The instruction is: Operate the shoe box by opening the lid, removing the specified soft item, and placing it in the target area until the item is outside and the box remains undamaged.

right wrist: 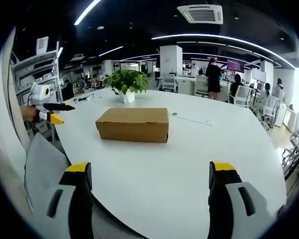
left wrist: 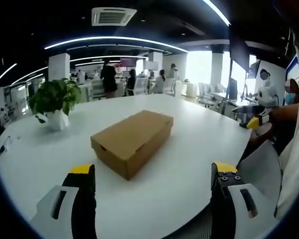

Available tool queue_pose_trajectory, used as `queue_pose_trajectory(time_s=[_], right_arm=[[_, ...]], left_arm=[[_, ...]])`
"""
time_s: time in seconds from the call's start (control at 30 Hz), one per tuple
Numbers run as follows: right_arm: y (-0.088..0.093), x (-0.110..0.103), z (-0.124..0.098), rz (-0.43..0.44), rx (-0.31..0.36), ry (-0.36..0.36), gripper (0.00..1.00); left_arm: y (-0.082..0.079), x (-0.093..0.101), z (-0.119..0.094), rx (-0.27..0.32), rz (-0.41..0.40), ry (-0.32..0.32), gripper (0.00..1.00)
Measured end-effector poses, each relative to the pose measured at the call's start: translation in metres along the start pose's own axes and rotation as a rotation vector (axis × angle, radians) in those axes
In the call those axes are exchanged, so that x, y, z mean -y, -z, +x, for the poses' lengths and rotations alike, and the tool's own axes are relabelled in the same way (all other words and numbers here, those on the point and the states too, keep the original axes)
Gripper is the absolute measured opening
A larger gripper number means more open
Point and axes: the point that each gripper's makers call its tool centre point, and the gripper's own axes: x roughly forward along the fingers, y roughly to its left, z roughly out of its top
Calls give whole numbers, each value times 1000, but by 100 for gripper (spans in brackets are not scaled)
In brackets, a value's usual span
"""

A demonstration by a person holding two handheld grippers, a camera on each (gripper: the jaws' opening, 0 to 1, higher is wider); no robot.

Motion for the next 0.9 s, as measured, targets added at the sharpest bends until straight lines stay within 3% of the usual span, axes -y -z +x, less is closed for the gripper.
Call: queue_pose_trajectory(time_s=[0.9], right_arm=[[-10,17,38,-35,7,-41,88]], left_arm=[[-3,6,28,-6,-5,10,96]])
